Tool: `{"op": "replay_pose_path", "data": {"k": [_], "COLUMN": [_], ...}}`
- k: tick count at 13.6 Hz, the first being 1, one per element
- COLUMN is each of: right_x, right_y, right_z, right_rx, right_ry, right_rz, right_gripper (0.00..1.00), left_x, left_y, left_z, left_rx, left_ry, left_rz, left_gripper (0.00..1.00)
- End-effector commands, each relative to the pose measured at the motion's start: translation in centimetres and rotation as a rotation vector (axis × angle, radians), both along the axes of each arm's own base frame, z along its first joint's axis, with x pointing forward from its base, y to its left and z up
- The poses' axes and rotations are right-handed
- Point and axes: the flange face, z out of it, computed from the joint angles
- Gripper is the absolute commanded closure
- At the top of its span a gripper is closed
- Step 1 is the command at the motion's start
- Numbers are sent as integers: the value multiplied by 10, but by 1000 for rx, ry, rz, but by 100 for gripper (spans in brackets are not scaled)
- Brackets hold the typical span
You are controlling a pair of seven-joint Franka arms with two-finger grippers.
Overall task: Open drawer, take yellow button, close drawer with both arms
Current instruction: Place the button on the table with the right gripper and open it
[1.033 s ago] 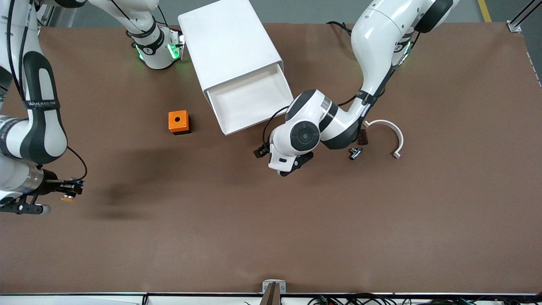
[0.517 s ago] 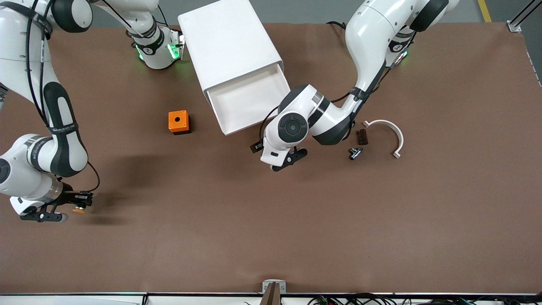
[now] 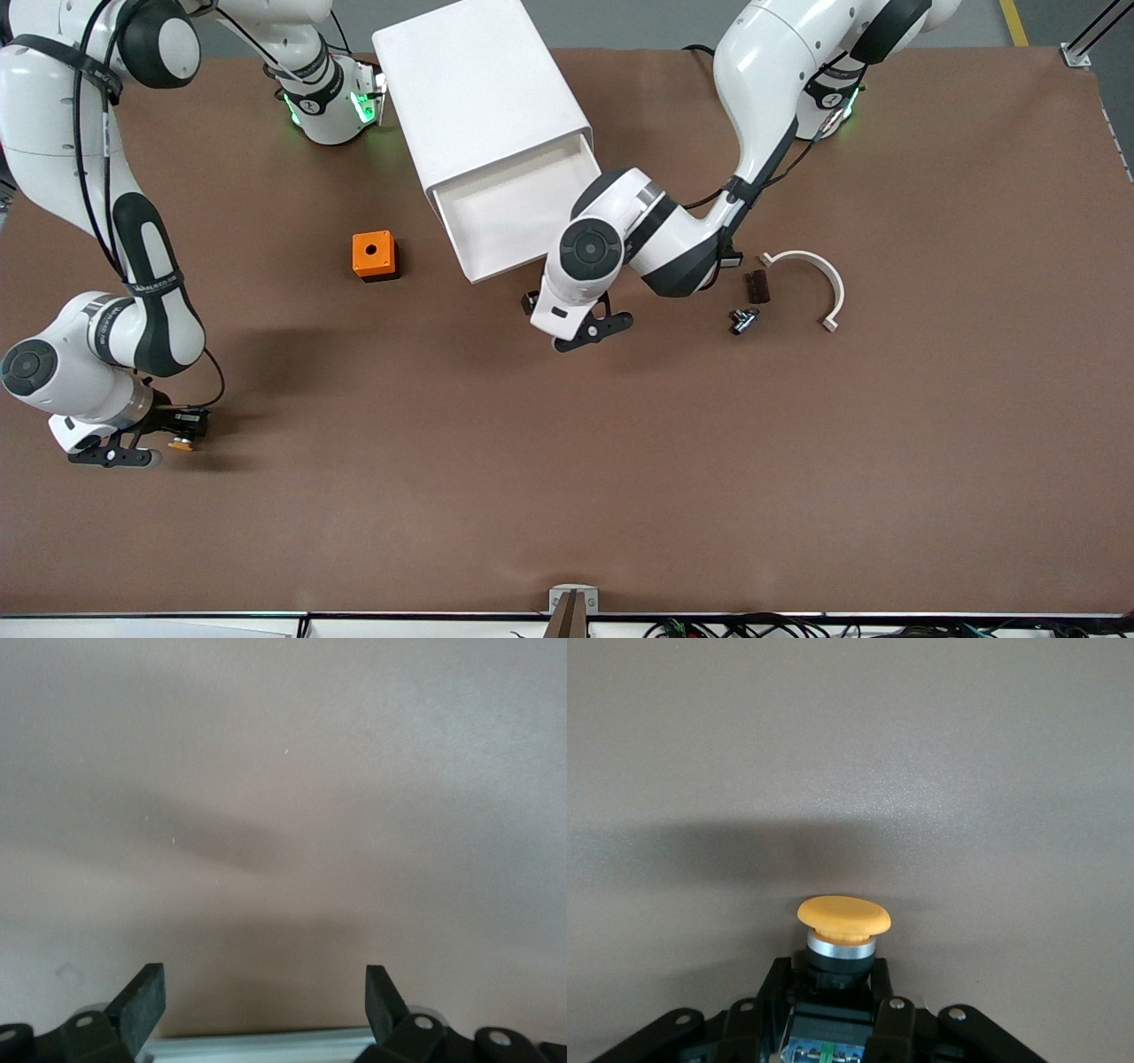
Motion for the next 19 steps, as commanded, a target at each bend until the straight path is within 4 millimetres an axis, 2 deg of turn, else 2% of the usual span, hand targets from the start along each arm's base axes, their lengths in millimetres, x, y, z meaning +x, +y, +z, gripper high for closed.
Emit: {"op": "replay_pose_path", "data": {"k": [1, 5, 7, 8, 10, 12, 15, 16, 19], "right_x": [5, 6, 5, 3, -3, -9, -28, -35, -67], "right_y": [-1, 1, 9, 12, 27, 50, 78, 82, 86], "right_z": [2, 18, 43, 63, 95, 134, 200, 221, 285], "right_rx": [3, 4, 22, 32, 54, 68, 81, 84, 94], "right_ry": [-17, -8, 32, 47, 105, 147, 192, 199, 206], "right_rz": [20, 58, 56, 52, 46, -17, -50, -49, -50], "right_gripper": [0, 0, 0, 0, 0, 0, 0, 0, 0], "left_x": [-18, -42, -46, -46, -50, -69, -92, -103, -122], "left_y": [-20, -36, -31, -27, -29, -38, -40, -44, -50], "left_z": [2, 3, 12, 23, 26, 25, 40, 45, 43], "left_rx": [-1, 18, 46, 54, 56, 80, 113, 108, 109], "left_ry": [-57, -69, -46, -42, -38, 6, 58, 69, 93], "left_rz": [-104, -193, -198, -201, -190, -187, -216, -232, -260], "left_gripper": [0, 1, 1, 1, 1, 1, 1, 1, 1]}}
